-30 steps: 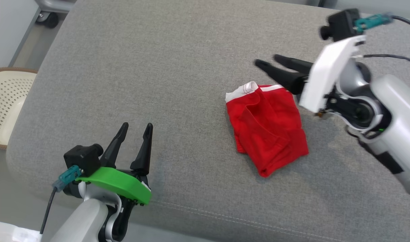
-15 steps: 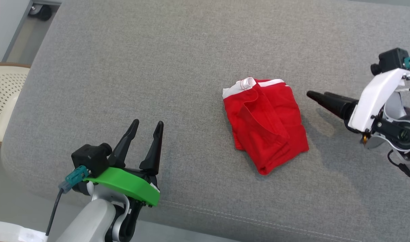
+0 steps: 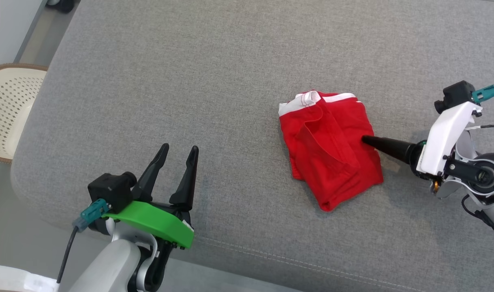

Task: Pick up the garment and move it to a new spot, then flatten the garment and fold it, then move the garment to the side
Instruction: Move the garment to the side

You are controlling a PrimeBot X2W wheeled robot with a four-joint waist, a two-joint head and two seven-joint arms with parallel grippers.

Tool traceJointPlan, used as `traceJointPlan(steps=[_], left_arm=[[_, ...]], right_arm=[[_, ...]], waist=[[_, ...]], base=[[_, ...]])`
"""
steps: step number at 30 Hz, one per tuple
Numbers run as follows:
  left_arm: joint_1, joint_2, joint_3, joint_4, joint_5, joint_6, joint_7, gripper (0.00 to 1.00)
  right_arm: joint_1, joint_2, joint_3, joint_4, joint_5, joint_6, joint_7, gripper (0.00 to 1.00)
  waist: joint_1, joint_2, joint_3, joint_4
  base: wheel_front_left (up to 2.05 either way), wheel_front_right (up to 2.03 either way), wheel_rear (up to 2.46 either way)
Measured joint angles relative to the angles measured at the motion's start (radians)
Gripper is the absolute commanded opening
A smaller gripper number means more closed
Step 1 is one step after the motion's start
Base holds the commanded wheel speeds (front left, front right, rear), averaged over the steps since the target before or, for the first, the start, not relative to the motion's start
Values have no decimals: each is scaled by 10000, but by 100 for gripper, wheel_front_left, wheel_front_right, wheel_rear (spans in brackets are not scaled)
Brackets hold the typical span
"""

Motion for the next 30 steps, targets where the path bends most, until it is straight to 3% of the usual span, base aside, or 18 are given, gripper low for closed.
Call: traceJointPlan(steps=[4,5,6,9,22,30], left_arm=[[-12,-10,-15,19,0,0,2,100],[-30,-29,-42,44,2,0,4,100],[-36,-65,-58,71,2,0,4,100],[-40,-150,-98,109,2,0,6,100],[-32,-278,-111,416,-2,0,77,100],[25,-272,100,437,-31,0,75,100]], right_arm=[[94,44,113,102,201,169,303,100],[142,79,123,153,203,219,303,90],[176,113,138,221,207,245,320,46],[197,190,117,313,305,286,332,1],[-327,123,251,-169,293,685,872,0],[-788,77,510,-846,44,708,1267,0]], waist=[[0,0,-18,48],[0,0,-30,67],[0,0,-50,89],[0,0,-121,178],[0,0,-666,421],[0,0,-877,211]], base=[[0,0,0],[0,0,0],[0,0,0],[0,0,0],[0,0,0],[0,0,0]])
